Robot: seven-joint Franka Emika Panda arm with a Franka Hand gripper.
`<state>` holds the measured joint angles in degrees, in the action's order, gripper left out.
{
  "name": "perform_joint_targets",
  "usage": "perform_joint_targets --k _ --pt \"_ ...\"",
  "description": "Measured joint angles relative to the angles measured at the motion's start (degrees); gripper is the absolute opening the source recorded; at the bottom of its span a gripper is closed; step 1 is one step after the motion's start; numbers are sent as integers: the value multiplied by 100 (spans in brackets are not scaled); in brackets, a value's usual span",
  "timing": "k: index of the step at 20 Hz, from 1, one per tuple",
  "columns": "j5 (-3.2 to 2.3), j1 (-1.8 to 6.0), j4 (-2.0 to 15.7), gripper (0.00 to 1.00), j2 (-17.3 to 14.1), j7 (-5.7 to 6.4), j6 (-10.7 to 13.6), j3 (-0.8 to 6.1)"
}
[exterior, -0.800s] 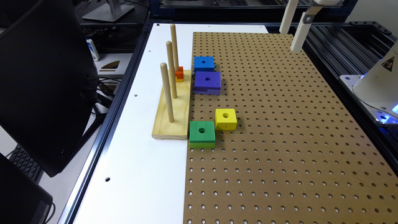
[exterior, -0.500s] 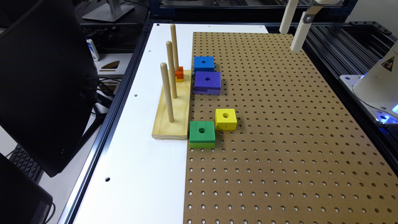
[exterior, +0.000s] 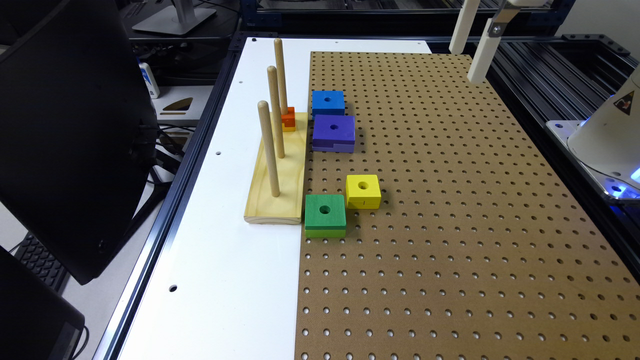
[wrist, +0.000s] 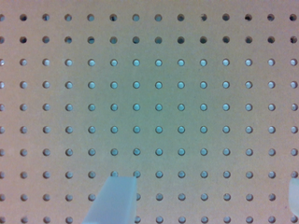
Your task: Pick up yellow block.
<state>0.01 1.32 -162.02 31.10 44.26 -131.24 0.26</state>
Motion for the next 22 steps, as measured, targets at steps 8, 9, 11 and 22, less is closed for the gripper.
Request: perform_joint_targets --k 8,9,11,22 --pt "27 -10 40 100 0 4 -29 66" --pt "38 -11 41 100 -1 7 -42 84" --pt "67 -23 46 100 -14 15 -119 115" --pt "121 -244 791 100 -1032 352 -460 329"
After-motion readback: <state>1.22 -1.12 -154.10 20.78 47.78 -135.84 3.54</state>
